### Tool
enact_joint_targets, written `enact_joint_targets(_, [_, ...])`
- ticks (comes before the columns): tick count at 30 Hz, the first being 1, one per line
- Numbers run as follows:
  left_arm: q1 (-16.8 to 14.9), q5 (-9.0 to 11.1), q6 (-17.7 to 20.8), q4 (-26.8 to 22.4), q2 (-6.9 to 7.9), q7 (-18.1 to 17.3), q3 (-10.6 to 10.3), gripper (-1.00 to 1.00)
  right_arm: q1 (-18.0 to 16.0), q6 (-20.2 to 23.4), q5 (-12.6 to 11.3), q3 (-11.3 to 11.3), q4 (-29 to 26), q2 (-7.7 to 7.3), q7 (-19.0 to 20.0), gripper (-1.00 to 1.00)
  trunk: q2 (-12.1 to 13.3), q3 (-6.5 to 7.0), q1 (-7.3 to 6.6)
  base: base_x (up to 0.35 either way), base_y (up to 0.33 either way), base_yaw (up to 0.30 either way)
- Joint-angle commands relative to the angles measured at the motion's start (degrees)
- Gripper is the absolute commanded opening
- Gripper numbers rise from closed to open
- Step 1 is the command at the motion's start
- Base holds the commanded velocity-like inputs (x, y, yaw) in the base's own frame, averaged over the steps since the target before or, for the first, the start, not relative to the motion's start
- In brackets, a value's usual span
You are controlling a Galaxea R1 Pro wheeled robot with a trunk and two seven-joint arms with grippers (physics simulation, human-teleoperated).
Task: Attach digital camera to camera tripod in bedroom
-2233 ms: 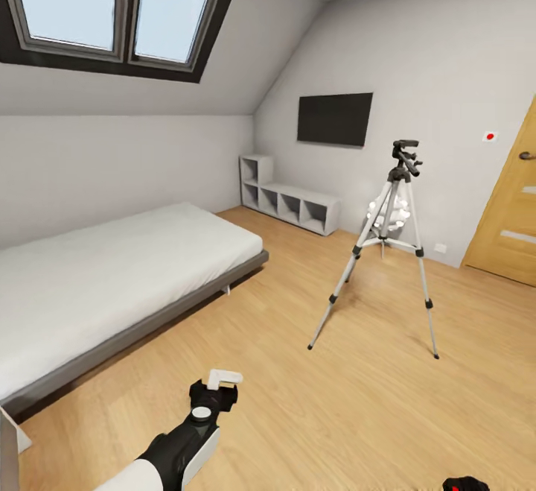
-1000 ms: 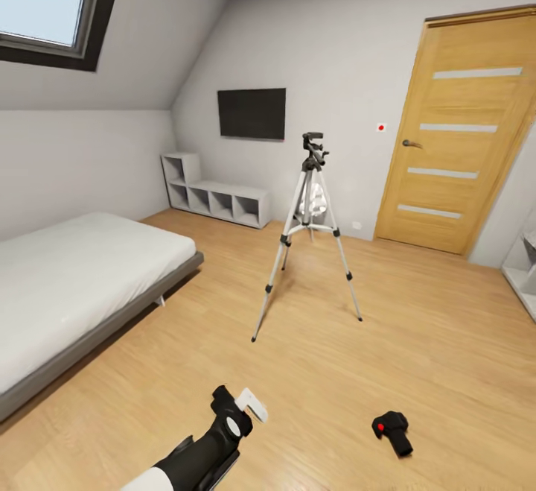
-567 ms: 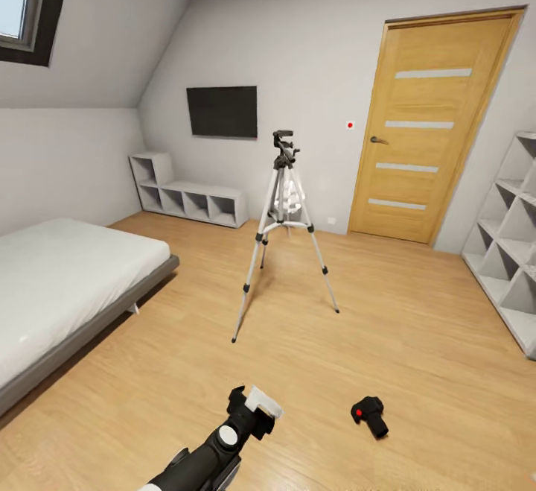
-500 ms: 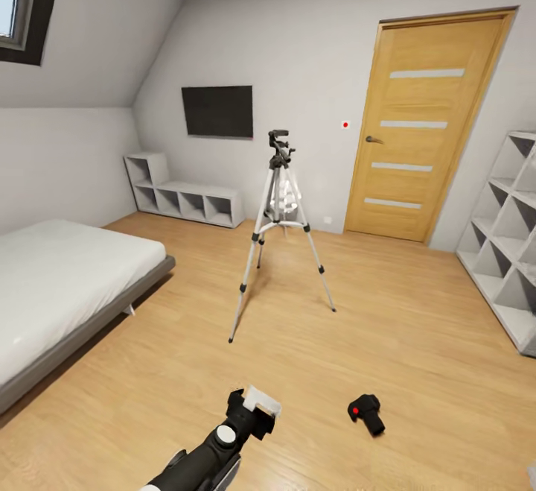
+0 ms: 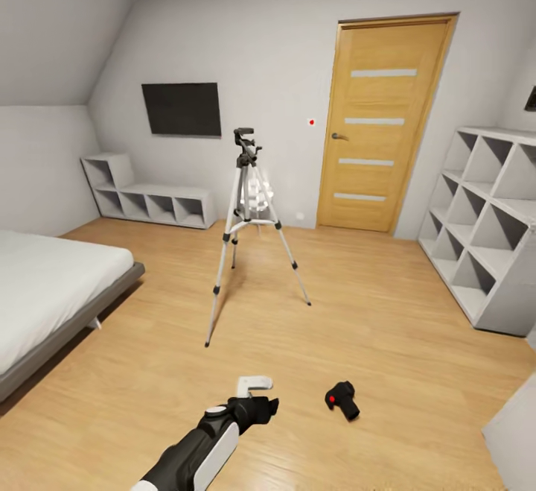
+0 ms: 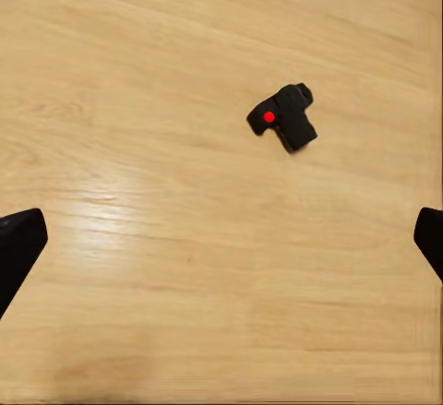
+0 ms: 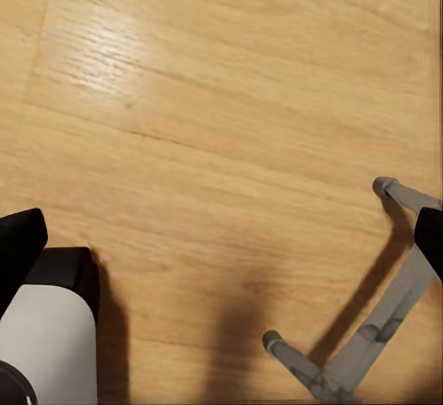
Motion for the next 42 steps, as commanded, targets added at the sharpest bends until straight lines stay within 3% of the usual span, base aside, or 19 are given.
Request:
enact_joint_targets(1, [-0.02,1.02,0.59,-0.13,0.03,1.17,-0.03,1.0,-0.05,-0.24,-0.02,-0.08,0.07,0.0,0.25,1.0,-0.03,-0.09,0.0,0.066,0.006,-0.261])
enact_joint_targets(5, [0.03,2.11,3.09,-0.13,0.17,2.63,0.41,1.0,-0.06,-0.31,-0.02,-0.06,0.07,0.02,0.26,1.0,-0.03,-0.2,0.0,0.206,0.049,-0.261])
enact_joint_targets(20, [-0.28,2.56,6.34,-0.13,0.32,3.02,0.85,1.0,-0.06,-0.64,-0.01,-0.01,0.07,0.06,0.25,1.0,-0.03,-0.62,0.0,0.255,0.192,-0.261])
enact_joint_targets(34, [-0.42,2.54,6.83,-0.05,0.34,2.99,0.92,1.0,-0.03,-0.66,0.03,0.05,0.07,0.13,0.26,1.0,-0.03,-1.02,0.0,0.173,0.299,-0.262])
enact_joint_targets(42, [-0.4,2.24,6.83,-0.04,0.34,2.99,0.55,1.0,-0.01,-0.69,0.19,0.18,0.07,0.2,0.26,1.0,-0.03,-1.23,0.0,0.292,0.112,-0.264])
